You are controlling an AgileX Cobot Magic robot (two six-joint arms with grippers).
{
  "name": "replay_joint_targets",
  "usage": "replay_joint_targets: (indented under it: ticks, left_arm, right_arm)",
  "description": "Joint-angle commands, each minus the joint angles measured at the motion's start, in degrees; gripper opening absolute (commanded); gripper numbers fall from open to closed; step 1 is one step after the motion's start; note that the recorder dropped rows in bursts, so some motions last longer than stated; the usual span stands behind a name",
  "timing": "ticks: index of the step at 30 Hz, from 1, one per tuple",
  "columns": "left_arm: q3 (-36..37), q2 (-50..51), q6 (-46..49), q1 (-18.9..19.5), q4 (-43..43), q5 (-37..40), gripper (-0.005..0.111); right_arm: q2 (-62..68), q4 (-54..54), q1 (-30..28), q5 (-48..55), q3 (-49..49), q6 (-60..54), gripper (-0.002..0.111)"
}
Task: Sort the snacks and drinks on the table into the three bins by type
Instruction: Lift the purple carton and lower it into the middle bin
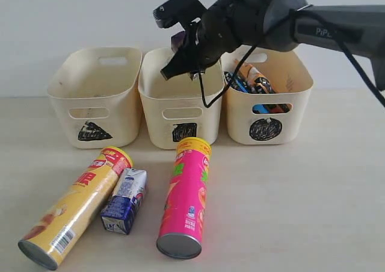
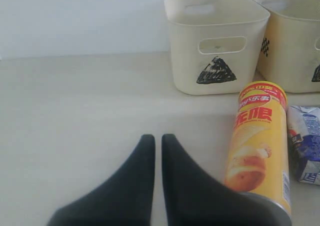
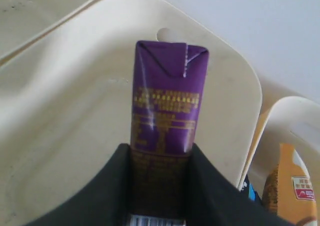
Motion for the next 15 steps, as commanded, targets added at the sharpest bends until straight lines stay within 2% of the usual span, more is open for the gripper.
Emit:
replay_joint_targets:
  ticks: [1,6,8,15]
  left_arm:
    - [-0.1,-0.2,0.0,0.2,-0.4,-0.7,0.004]
    - [-0.1,-0.2,0.0,0.2,-0.4,-0.7,0.004]
    - [-0.1,-0.2,0.0,0.2,-0.4,-0.7,0.004]
    - [-0.1,-0.2,0.0,0.2,-0.4,-0.7,0.004]
  right_arm:
    - [0.5,0.1,-0.6,-2.3,-0.8,0.9,0.018]
    - [0.8,0.1,-0.6,-2.3,-0.8,0.9,0.057]
    - [0.8,0.1,-0.6,-2.3,-0.8,0.9,0.068]
    - [0.8,0.1,-0.6,-0.6,-0.8,0.9,0.070]
